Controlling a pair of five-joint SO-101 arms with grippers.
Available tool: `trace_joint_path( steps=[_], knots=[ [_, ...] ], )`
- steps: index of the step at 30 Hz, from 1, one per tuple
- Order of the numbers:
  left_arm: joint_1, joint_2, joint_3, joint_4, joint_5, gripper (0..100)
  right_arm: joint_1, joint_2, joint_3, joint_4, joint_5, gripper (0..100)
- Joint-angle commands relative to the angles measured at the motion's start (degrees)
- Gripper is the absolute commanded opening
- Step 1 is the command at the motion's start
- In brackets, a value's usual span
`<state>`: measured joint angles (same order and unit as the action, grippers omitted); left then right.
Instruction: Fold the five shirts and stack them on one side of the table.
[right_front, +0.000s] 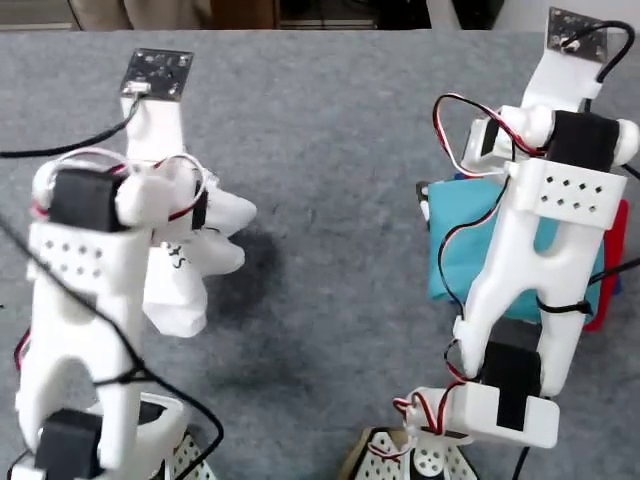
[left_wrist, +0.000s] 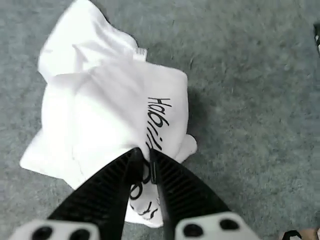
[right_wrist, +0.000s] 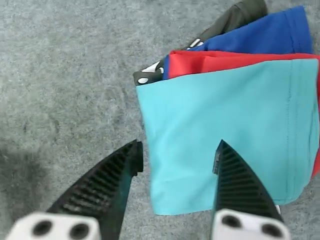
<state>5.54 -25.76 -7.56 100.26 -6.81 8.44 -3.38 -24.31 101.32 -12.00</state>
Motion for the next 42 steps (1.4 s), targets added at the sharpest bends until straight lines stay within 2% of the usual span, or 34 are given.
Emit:
trace_joint_path(
  steps=[1, 7, 10, 13, 19, 23, 33, 42],
  knots=[
    [-6.6, -4.1, -2.5, 0.0, 0.1, 4, -2.8, -0.1, -0.3, 1.0, 0.5, 23.1],
    [-29.0, -5.1, -3.8, -0.6, 1.8, 26, -10.4, 0.3, -0.5, 0.9, 0.7, 23.1],
    [-41.5, -5.0, -0.4, -6.0, 2.9, 28, -15.7, 0.5, -0.5, 0.7, 0.8, 23.1],
    [-49.8, -5.0, 7.5, -13.1, 2.9, 28, -22.2, 0.5, -0.3, -0.3, 0.8, 23.1],
    [-56.4, -5.2, 27.9, -21.7, 1.0, 28, -36.4, 5.1, -0.7, -4.8, 0.5, 23.1],
    [-60.6, -5.6, 35.6, -24.1, -0.8, 28, -41.8, 14.3, -1.3, -4.9, 0.4, 23.1],
    [-67.3, -5.6, 42.5, -23.6, -6.4, 28, -51.6, 38.7, -23.2, -5.0, -0.3, 23.1],
    [-69.7, -5.6, 43.3, -23.6, -9.3, 28, -53.1, 63.3, -43.6, -4.5, -1.7, 22.8]
  ],
)
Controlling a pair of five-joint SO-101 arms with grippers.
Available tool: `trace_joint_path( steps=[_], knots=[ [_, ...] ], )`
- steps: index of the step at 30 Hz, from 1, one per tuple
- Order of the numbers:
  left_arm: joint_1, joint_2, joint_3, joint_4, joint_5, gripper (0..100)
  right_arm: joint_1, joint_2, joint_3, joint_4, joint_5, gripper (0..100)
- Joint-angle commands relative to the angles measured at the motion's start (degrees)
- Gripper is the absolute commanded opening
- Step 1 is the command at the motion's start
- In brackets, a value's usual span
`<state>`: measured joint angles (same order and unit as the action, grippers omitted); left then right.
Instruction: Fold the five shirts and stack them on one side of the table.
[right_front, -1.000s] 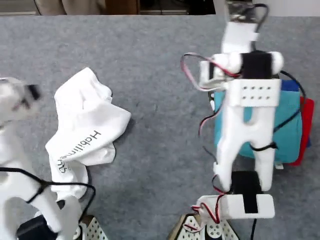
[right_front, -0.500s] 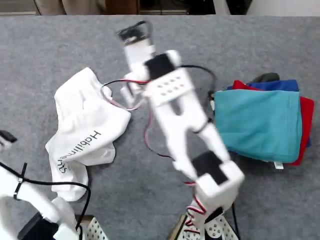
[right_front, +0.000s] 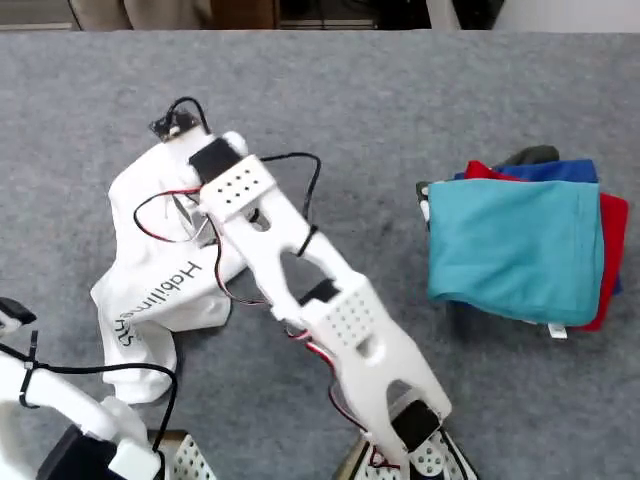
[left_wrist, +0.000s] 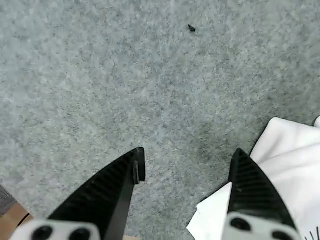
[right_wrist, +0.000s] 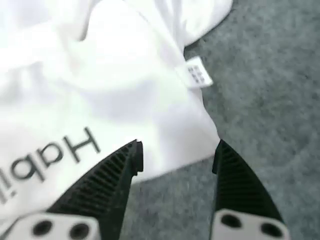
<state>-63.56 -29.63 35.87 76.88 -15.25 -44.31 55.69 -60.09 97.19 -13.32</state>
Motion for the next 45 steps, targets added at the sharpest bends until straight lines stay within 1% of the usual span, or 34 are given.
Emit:
trace_joint_path(
  steps=[1, 3, 4, 7, 8, 9, 11, 15, 17, 23, 26, 28, 30, 36, 39, 41, 43, 45],
  knots=[
    [-0.6, -1.7, -0.1, -0.3, -0.8, 28, 0.0, 5.9, -9.7, 0.2, -0.4, 22.7],
    [-0.5, -1.7, -0.1, -0.3, -0.8, 28, 0.7, 8.7, -13.1, 1.5, -0.3, 19.9],
    [-0.5, -1.7, 0.0, -0.3, -0.8, 28, 1.1, 9.5, -14.0, 1.8, -0.3, 16.3],
    [-0.4, -1.7, 0.0, -0.3, -0.7, 28, 2.9, 11.2, -16.9, 3.4, -0.3, 0.9],
    [-0.3, -1.7, 0.0, -0.4, -0.6, 28, 3.6, 11.2, -17.4, 4.2, -0.3, 0.4],
    [-0.2, -1.7, 0.0, -0.4, -0.5, 28, 4.4, 11.2, -17.8, 5.0, -0.3, 2.6],
    [0.0, -1.7, 0.0, -0.4, -0.5, 28, 6.2, 10.2, -18.5, 5.2, -0.3, 0.8],
    [0.0, -1.4, 0.0, -0.5, -0.5, 28, 8.9, 3.4, -17.2, 5.2, -0.3, 0.4],
    [0.0, -1.3, 0.0, -0.5, -0.5, 28, 9.8, -1.6, -15.0, 5.2, 0.1, 0.4],
    [0.3, -1.3, 0.0, -0.6, -0.5, 28, 11.8, -20.6, -3.9, 5.2, 4.6, 0.4],
    [2.3, -1.3, 0.0, -0.6, -0.4, 28, 13.1, -30.6, 2.4, 5.2, 6.5, 0.5],
    [4.4, -1.3, 0.0, -0.6, -0.3, 28, 14.0, -36.4, 7.1, 5.2, 8.5, 0.5],
    [7.4, -1.2, 0.0, -0.4, 1.8, 28, 15.2, -40.5, 12.3, 5.2, 10.3, 0.5],
    [16.9, -1.2, 0.0, -0.5, 8.0, 28, 19.8, -46.9, 27.3, 5.0, 14.8, 0.5],
    [22.2, -1.3, -0.6, -0.6, 10.2, 28, 19.7, -49.5, 32.9, 4.9, 16.8, 0.5],
    [26.7, -1.4, -1.8, -0.6, 12.1, 28, 18.3, -50.4, 35.7, 4.9, 18.0, 0.5],
    [31.7, -1.3, -3.4, -0.5, 15.7, 28, 17.2, -50.7, 38.1, 4.7, 18.5, 0.5],
    [36.7, -1.1, -6.0, -0.5, 21.9, 28, 16.7, -50.7, 40.3, 1.6, 18.4, 0.5]
  ],
)
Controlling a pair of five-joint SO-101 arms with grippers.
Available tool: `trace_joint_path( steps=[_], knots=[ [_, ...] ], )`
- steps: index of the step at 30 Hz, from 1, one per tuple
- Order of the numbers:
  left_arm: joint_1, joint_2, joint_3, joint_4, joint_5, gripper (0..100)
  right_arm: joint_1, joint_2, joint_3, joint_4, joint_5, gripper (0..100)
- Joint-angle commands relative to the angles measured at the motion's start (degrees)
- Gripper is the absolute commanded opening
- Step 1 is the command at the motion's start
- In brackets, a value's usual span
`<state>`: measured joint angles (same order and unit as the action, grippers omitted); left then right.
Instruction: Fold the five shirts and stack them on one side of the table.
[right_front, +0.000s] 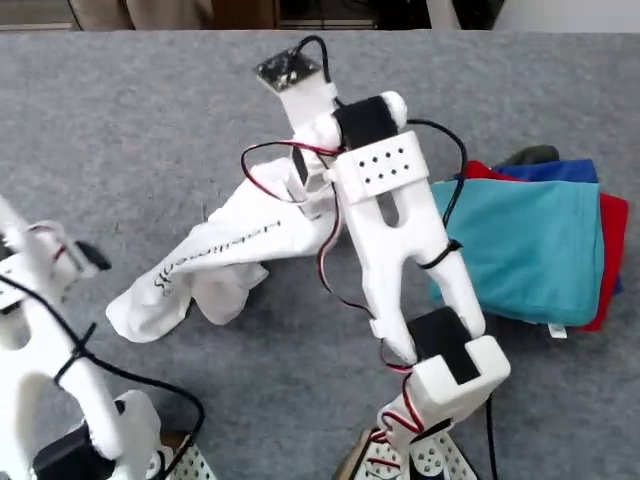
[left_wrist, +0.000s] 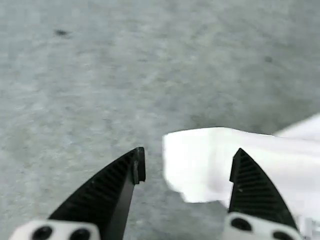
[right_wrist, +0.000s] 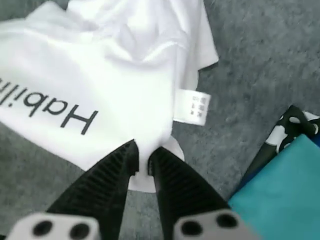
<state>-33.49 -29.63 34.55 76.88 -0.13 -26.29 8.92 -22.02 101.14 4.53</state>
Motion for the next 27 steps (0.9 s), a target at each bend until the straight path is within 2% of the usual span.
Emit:
trace_joint_path(
  steps=[1, 8, 12, 17, 23, 27],
  knots=[
    [9.6, -1.1, -5.6, -0.5, 9.7, 28, -1.2, -3.9, 3.6, -4.3, 0.5, 0.5],
    [27.3, 3.4, -8.4, -2.9, 17.0, 28, 0.6, -3.9, 15.2, -11.7, 0.5, 0.5],
    [32.4, 7.5, -13.0, -7.2, 20.1, 28, 0.7, -3.9, 19.6, -16.8, 0.4, 0.5],
    [39.4, 15.5, -15.6, -10.8, 20.4, 28, 1.3, -3.9, 26.7, -20.2, 0.4, 0.5],
    [40.4, 25.8, -19.5, -11.2, 20.5, 28, 12.0, -4.3, 33.8, -23.2, 0.4, 1.6],
    [42.0, 30.9, -23.8, -11.2, 20.5, 28, 14.9, -4.4, 35.1, -24.6, 0.1, 17.0]
  ],
)
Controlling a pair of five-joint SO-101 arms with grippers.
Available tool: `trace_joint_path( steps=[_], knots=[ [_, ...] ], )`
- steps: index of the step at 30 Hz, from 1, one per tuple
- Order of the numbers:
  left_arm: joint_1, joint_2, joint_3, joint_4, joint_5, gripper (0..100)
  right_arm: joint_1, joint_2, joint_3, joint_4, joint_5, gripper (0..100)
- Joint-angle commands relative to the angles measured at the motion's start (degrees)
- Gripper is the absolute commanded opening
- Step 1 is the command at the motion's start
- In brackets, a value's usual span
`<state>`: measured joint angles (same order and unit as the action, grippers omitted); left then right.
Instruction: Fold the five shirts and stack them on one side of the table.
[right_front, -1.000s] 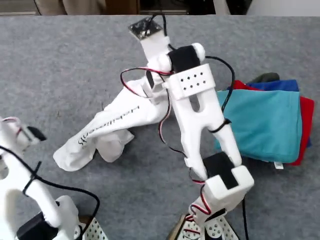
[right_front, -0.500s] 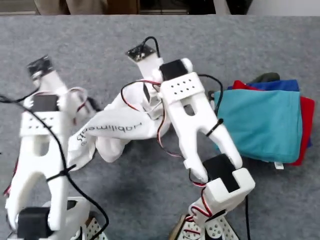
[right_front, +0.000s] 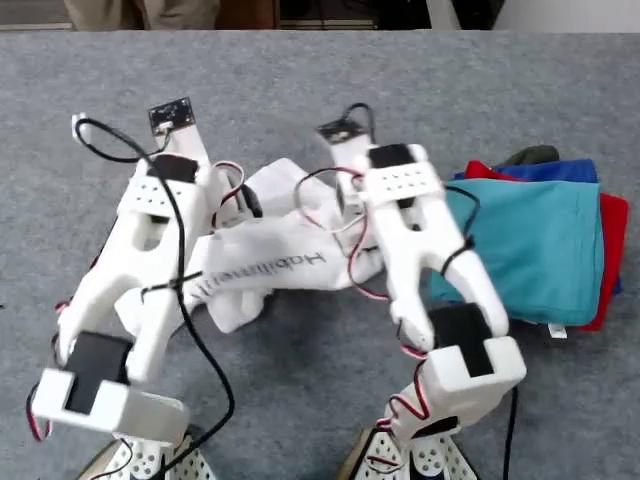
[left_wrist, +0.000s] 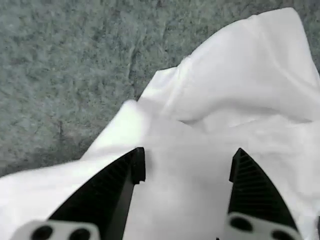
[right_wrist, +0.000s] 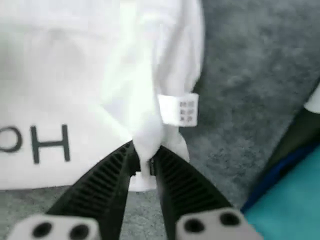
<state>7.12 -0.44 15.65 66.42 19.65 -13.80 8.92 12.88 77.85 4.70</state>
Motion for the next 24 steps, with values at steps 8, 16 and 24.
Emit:
trace_joint_path(
  steps=[8, 16, 24],
  knots=[
    [3.3, 7.3, -10.5, -0.4, 0.7, 28, 4.7, -5.8, -5.7, 1.8, 0.4, 30.4],
    [8.3, 7.5, -14.2, -0.3, 0.6, 28, 16.0, -14.0, -23.2, 4.0, -0.2, 23.5],
    [14.8, 12.3, -20.9, -2.5, 6.2, 28, 23.2, -12.8, -29.5, -5.7, -7.2, 23.4]
  ],
)
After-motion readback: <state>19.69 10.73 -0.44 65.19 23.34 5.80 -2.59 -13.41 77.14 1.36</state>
